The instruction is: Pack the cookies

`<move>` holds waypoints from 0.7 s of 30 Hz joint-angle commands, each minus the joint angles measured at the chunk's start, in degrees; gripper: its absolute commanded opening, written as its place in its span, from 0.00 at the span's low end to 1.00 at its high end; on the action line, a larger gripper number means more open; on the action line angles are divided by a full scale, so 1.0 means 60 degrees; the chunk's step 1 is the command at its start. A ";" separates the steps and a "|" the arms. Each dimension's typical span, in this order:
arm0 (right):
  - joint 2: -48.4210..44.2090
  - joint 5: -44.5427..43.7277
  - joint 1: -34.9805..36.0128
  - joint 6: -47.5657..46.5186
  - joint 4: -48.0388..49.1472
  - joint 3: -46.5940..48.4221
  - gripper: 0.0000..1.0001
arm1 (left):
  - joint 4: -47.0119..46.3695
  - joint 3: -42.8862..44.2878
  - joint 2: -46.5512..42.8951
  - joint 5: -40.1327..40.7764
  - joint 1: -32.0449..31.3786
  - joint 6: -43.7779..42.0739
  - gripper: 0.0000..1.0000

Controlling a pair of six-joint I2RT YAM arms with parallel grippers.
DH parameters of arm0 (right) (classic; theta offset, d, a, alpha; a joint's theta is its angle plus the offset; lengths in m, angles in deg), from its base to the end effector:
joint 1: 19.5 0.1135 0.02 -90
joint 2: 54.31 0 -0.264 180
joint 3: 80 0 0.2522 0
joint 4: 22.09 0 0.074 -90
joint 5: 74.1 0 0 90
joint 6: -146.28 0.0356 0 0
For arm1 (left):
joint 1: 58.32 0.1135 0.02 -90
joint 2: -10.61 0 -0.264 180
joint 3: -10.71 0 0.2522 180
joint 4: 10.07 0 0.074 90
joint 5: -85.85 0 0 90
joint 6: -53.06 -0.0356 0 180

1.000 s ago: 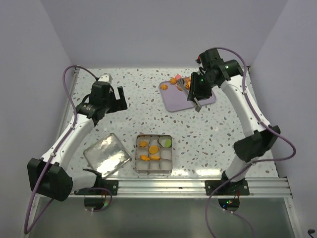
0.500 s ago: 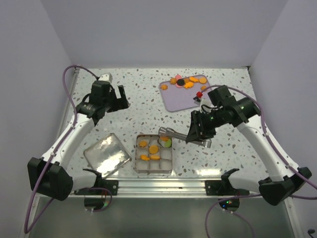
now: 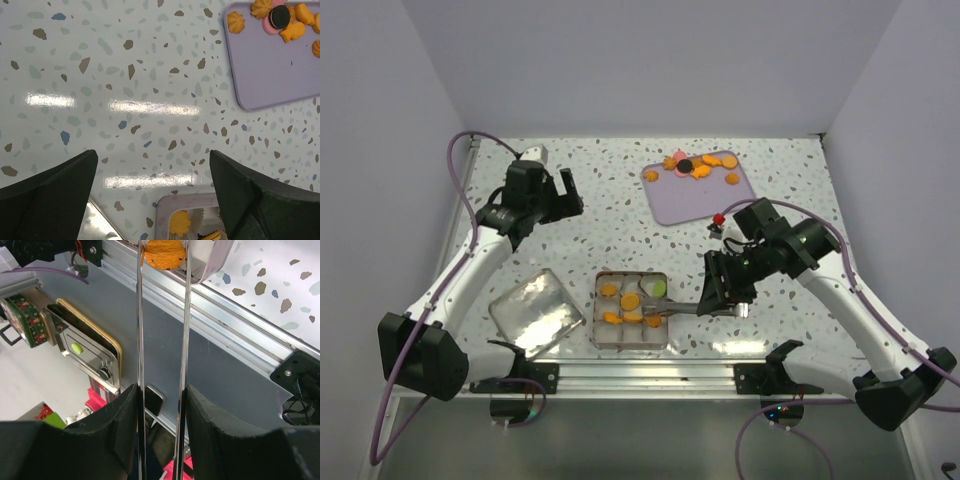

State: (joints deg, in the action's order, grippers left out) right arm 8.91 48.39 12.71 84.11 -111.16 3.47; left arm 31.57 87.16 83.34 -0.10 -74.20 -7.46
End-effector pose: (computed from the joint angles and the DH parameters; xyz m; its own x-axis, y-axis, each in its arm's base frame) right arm 0.1381 0.1096 0.3395 -0.9842 -0.1546 -0.0857 -0.1745 0.7717 0.6116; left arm 0.2697 -0.0741 0.3147 -0.6225 -0.3333 -0.7081 -0.0999 0.9312 -0.3504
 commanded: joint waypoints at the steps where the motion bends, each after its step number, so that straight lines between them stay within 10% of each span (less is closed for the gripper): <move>1: -0.0078 -0.0024 0.0037 0.0253 0.0334 -0.0003 0.42 | -0.0398 0.0069 -0.0373 -0.0119 -0.0063 0.0185 1.00; 21: 0.0771 -0.1005 0.0052 0.0326 0.0671 0.1401 0.53 | -0.0003 -0.0298 -0.1018 0.0203 -0.0063 0.0024 1.00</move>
State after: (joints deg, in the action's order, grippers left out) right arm 12.60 43.41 12.75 85.45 -109.54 6.32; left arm 32.06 86.05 78.53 0.58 -74.22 -7.44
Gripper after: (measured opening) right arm 0.531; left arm 0.997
